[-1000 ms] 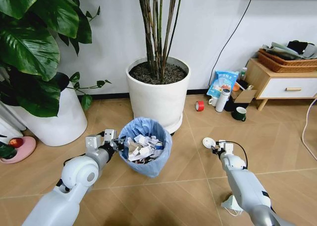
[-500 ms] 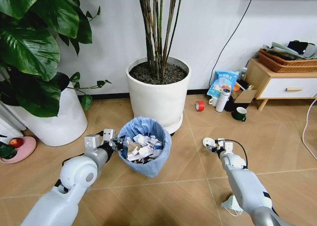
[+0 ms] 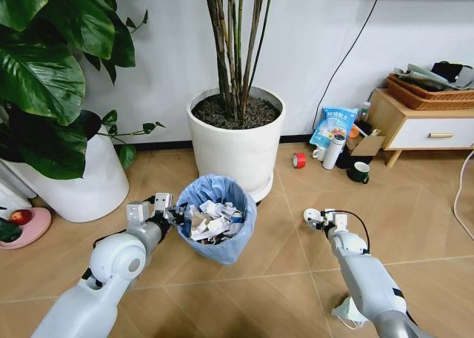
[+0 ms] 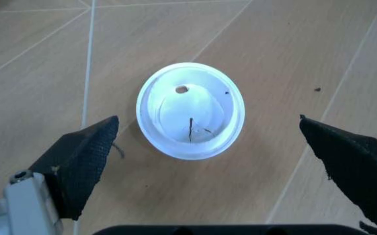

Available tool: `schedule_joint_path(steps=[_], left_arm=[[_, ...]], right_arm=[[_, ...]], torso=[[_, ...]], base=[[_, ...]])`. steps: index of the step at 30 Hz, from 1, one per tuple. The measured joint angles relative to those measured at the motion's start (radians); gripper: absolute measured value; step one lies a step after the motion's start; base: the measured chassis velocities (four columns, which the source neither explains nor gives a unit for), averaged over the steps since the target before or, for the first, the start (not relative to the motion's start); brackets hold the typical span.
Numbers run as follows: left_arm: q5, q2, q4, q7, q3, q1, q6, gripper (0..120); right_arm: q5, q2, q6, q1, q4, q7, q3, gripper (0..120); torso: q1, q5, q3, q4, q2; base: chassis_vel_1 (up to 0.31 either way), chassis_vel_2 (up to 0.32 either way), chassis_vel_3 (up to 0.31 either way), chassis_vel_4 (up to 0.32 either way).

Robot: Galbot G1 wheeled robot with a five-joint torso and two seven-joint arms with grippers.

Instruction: Pick up the trash bin and place the garbage on the floor into it.

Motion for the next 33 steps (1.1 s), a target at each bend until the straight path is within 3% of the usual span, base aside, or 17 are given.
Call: schedule_joint_path(steps=[18,33], left_arm=[[0.002,-0.001,-0.007,-0.005,0.001,0.006,0.0,0],[0.007,0.0,-0.024,-0.008,-0.01,0.03,0.0,0]], right_arm=[[0.003,-0.002,0.001,-0.003,-0.009,0.0,-0.003,100],[0.015,0.029,-0.008,0.076,-0.159,0.007,0.028,100]], torso=[[0.0,-0.0001,0.0,-0.0001,0.0],[0.0,0.0003,0.0,0.0001,0.0]], base=[[-0.044,0.036,0.032,-0.042],[0.0,0.0,0.0,0.0]])
